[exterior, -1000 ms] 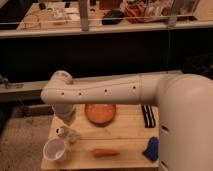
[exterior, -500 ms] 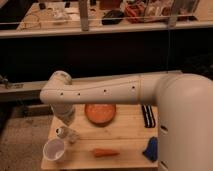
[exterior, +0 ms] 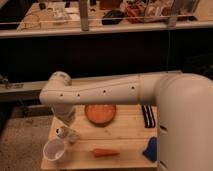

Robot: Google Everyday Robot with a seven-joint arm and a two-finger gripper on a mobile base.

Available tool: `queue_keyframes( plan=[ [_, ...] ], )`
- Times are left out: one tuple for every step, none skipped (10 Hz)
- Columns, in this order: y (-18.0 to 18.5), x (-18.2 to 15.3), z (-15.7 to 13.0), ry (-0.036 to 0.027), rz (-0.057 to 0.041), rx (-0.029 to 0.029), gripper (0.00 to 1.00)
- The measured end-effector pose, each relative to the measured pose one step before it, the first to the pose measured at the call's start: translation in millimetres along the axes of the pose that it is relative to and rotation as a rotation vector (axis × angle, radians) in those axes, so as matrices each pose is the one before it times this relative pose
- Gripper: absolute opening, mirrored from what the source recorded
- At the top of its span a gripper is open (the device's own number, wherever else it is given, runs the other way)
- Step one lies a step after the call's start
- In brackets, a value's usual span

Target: Knock the bottle over

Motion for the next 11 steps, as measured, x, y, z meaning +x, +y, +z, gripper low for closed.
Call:
queue_keyframes(
  plan=[
    [4.65, -2.32, 3.93, -0.00038, 0.00568, -0.0098, 0.0],
    [8.92, 0.9, 0.42, 0.0222, 0.00949, -0.0223, 0.0],
    [4.34, -1.98, -0.17, 0.01099, 0.00553, -0.00721, 0.0],
    [6.52, -0.58, -3.12, 0.01391, 0.00612, -0.00657, 0.0],
    [8.92, 3.32, -2.02, 0.01601, 0.01272, -0.0011, 0.0],
    [8.51, 1.88, -1.17, 0.00672, 0.01659, -0.00418, 0.0],
    [5.81, -1.0, -0.54, -0.00022, 0.0135, -0.00441, 0.0],
    [5.43, -1.28, 0.72, -0.0064, 0.01421, -0.00526, 0.0],
    [6.95, 2.64, 1.6, -0.00682, 0.02061, -0.00386, 0.0],
    [7.58, -0.36, 3.97, -0.02397, 0.01655, -0.00193, 0.0],
    [9.04, 1.6, 7.05, -0.03551, 0.01812, 0.00215, 0.0]
  ],
)
